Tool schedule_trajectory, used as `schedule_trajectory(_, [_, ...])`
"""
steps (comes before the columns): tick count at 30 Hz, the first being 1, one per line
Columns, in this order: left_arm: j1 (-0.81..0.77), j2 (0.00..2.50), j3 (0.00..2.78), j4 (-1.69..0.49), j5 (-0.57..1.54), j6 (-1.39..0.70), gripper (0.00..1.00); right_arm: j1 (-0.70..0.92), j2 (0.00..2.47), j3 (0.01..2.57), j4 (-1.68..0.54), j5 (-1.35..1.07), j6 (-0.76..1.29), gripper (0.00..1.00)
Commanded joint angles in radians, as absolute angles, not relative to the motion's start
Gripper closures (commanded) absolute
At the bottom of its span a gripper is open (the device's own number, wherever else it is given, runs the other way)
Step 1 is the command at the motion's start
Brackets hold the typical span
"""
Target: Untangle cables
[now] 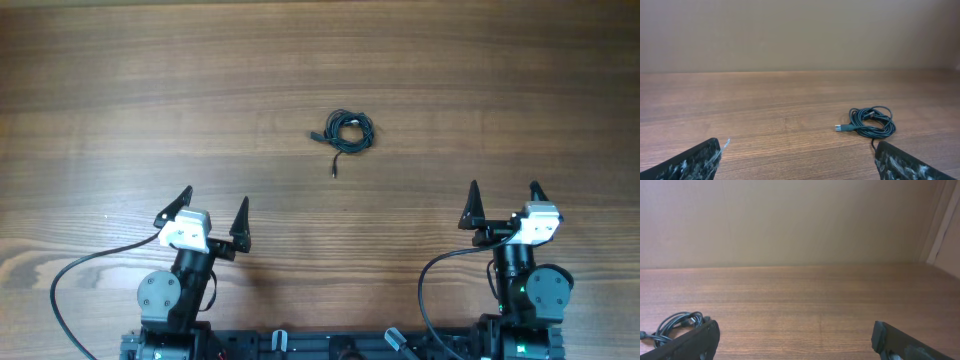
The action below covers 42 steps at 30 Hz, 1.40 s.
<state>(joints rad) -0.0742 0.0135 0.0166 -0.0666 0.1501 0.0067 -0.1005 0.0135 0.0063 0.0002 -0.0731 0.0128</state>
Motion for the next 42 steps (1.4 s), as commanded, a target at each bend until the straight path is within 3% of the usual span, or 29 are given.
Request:
schedule_trajectory(1, [-0.081, 0.005, 0.006, -0.035, 0.141, -0.019, 0.0, -0.096, 0.005, 0.005, 0.002, -0.06, 0.001, 0.0])
schedule_trajectory(11, [-0.081, 0.128, 0.206, -0.093, 0.137, -0.094, 0.0, -0.096, 0.005, 0.005, 0.002, -0.06, 0.0, 0.0])
schedule_trajectory(15, [-0.081, 0.339, 0.387, -0.175, 0.138, -0.095, 0.0, -0.096, 0.005, 0.005, 0.002, -0.06, 0.0, 0.0])
schedule_trajectory(26, [-0.172, 1.198, 1.235, -0.721, 0.236, -0.094, 0.0, -0.096, 0.005, 0.005, 0.002, -0.06, 0.001, 0.0])
schedule_trajectory(38, [-0.342, 1.656, 1.317, -0.476, 0.307, -0.094, 0.0, -0.096, 0.005, 0.005, 0.002, -0.06, 0.0, 0.0])
schedule_trajectory(42, [-0.394, 1.786, 1.317, -0.34, 0.284, -0.094, 0.14, -0.096, 0.005, 0.005, 0.002, -0.06, 0.0, 0.0])
